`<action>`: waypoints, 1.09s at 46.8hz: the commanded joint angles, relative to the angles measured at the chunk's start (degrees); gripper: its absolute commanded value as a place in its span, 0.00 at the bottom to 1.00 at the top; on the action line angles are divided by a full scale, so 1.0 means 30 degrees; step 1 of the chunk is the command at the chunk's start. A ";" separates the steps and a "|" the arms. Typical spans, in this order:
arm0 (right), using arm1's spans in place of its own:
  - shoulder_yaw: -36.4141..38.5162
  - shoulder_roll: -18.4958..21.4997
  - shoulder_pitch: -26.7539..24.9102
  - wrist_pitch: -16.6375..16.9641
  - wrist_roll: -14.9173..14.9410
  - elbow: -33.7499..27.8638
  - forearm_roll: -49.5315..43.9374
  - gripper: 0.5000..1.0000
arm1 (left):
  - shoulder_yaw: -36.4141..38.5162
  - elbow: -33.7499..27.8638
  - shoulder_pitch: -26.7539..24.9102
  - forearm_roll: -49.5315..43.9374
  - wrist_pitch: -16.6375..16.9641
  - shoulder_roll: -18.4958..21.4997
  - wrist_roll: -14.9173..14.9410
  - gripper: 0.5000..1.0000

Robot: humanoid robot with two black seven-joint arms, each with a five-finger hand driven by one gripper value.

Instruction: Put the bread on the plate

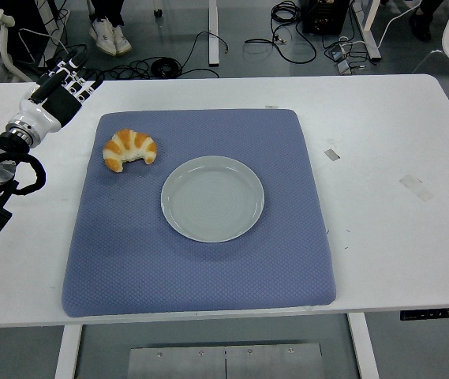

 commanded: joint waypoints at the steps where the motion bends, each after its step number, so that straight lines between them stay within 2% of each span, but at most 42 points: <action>1: 0.0001 0.0000 0.0000 -0.0003 0.0000 -0.0006 0.0004 1.00 | -0.0040 0.0017 -0.0014 0.0009 -0.0116 0.0131 -0.0045 0.96; 7: 0.0001 0.0000 0.0000 -0.0003 0.0000 -0.0006 0.0004 1.00 | -0.0070 0.0017 0.0074 0.0039 -0.0263 0.0863 -0.0279 0.96; 16: 0.0001 0.0000 0.0000 -0.0003 0.0000 -0.0006 0.0004 1.00 | -0.0041 0.0017 0.0250 0.0039 -0.0556 0.0981 -0.1186 0.96; 26: 0.0001 0.0000 0.0000 -0.0003 0.0000 -0.0006 0.0004 1.00 | 0.0135 -0.0070 0.0426 0.0068 -0.0585 -0.0161 -0.4963 0.96; 29: 0.0030 0.0000 0.0000 -0.0003 0.0000 0.0023 0.0004 1.00 | 0.0106 -0.0188 0.0455 0.0039 -0.0673 -0.0278 -0.5814 0.96; 51: 0.0001 0.0000 0.0000 -0.0003 0.0000 0.0023 0.0004 1.00 | 0.0370 -0.0188 0.0514 0.0273 -0.0790 -0.0074 -0.5993 0.96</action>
